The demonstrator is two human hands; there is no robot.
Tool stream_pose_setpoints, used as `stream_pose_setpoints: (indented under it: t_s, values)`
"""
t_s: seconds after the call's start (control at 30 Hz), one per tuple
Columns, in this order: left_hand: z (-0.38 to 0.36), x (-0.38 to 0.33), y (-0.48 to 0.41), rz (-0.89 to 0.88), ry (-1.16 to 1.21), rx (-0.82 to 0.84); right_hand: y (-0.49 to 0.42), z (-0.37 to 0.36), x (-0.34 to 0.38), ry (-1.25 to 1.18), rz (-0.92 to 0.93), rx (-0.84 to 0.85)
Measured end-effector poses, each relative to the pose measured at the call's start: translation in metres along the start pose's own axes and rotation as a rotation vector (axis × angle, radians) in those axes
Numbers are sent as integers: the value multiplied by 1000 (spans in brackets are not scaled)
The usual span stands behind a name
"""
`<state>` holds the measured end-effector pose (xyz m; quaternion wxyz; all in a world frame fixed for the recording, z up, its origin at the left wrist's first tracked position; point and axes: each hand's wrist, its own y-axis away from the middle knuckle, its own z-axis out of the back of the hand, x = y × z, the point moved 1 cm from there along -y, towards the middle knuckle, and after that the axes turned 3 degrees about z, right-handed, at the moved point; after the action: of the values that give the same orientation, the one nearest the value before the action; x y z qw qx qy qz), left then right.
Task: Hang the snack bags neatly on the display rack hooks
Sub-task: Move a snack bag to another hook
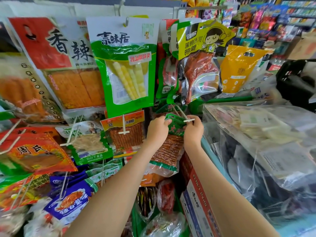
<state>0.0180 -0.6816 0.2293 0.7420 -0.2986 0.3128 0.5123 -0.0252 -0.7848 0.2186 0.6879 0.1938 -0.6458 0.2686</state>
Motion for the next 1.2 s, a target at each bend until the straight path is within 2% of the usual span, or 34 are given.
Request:
stream_pose_setpoints:
  t_s: [0.27, 0.4, 0.57, 0.67, 0.9, 1.2]
  values:
    - [-5, 2, 2, 7, 0, -61, 5, -6, -3, -38, 27, -100]
    - [-8, 3, 5, 15, 28, -86, 10, -7, -1, -55, 85, -75]
    - [-7, 4, 7, 52, 60, -79, 40, 5, -19, 113, 371, 45]
    - [-3, 4, 9, 99, 70, -41, 45, 8, -30, 255, 459, 56]
    - [8, 2, 13, 191, 175, 32, 30, 6, -18, 302, 346, 58]
    - [14, -4, 23, 271, 318, 98, 29, 14, -9, 390, 322, 107]
